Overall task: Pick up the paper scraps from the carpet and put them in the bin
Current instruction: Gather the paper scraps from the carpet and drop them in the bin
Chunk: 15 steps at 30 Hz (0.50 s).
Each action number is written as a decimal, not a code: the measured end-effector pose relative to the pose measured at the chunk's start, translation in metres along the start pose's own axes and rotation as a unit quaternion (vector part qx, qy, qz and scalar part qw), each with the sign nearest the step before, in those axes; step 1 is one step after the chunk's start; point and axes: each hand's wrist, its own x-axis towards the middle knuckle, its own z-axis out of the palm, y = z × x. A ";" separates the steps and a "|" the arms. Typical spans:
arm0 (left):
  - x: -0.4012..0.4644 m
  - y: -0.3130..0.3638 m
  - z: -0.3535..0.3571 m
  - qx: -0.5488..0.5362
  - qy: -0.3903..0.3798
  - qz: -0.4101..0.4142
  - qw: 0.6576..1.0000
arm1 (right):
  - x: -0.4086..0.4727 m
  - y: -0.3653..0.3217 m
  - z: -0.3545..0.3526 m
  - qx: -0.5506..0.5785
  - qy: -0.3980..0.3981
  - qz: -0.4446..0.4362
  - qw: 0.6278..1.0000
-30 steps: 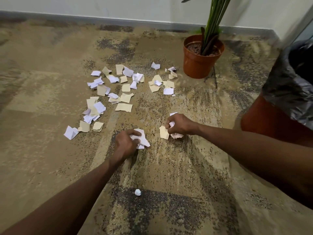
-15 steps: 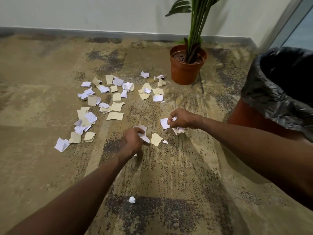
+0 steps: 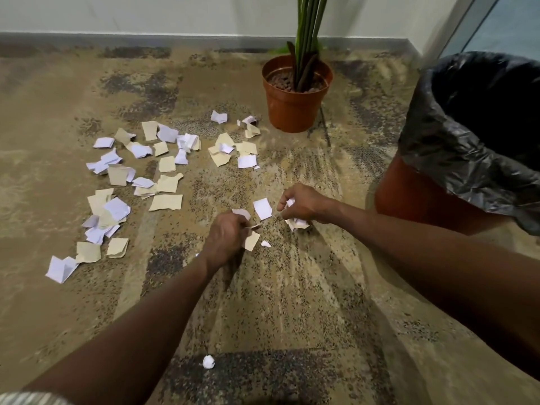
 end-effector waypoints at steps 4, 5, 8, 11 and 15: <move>0.023 0.002 -0.006 0.058 -0.031 0.078 0.995 | -0.001 0.004 0.000 0.017 -0.004 0.005 1.000; 0.027 0.005 -0.006 0.045 -0.027 0.079 0.996 | -0.001 0.006 0.000 0.020 -0.004 0.007 1.000; 0.039 0.014 -0.009 0.007 -0.076 0.058 0.995 | -0.002 0.010 -0.001 0.028 -0.002 0.015 0.999; 0.061 0.022 -0.017 0.056 -0.187 0.026 0.980 | -0.004 0.012 -0.001 0.029 -0.006 0.017 0.999; 0.073 0.028 -0.014 0.088 -0.213 -0.017 0.973 | -0.006 0.014 -0.002 0.020 -0.013 0.020 1.000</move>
